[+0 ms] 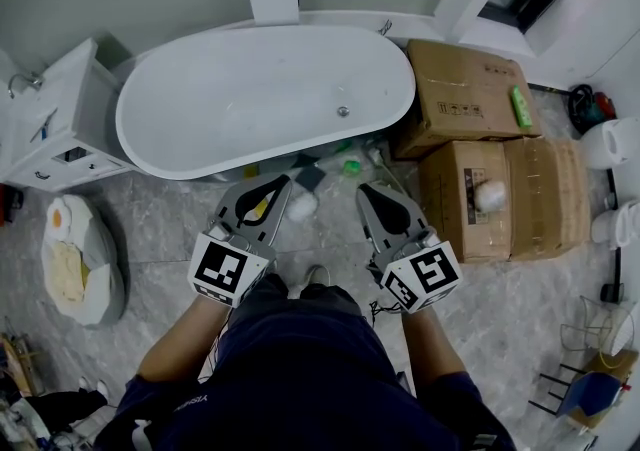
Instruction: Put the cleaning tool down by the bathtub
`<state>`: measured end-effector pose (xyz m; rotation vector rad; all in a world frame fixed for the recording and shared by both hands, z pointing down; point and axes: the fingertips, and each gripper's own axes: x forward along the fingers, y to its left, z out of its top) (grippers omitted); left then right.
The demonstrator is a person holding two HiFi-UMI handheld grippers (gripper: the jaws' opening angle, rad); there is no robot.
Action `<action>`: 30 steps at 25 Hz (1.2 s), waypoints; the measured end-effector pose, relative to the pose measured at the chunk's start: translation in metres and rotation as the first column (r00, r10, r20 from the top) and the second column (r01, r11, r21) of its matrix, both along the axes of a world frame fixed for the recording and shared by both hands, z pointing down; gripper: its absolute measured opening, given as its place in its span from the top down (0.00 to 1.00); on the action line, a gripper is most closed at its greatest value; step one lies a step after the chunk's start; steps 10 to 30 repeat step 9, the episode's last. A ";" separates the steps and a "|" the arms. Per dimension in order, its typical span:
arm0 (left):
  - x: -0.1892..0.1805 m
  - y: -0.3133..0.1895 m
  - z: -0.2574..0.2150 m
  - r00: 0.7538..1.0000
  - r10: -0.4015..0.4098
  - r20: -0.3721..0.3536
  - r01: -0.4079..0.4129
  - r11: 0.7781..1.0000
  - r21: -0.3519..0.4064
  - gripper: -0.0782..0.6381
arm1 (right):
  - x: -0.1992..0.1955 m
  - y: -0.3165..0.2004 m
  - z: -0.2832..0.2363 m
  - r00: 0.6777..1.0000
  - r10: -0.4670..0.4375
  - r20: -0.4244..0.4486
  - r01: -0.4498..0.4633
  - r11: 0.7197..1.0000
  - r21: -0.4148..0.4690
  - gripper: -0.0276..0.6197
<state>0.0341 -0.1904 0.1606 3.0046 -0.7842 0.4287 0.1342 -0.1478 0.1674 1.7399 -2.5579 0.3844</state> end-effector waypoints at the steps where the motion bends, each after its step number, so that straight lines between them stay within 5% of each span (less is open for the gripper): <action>1: 0.000 0.001 0.001 1.000 0.000 0.000 0.000 1.000 -0.001 0.85 | 0.000 0.001 0.001 1.000 0.002 0.001 -0.002 1.000 -0.001 0.95; 30: 0.003 0.004 0.005 1.000 0.003 0.003 -0.003 1.000 -0.010 0.85 | 0.003 0.004 0.007 1.000 0.009 0.007 -0.009 1.000 -0.010 0.95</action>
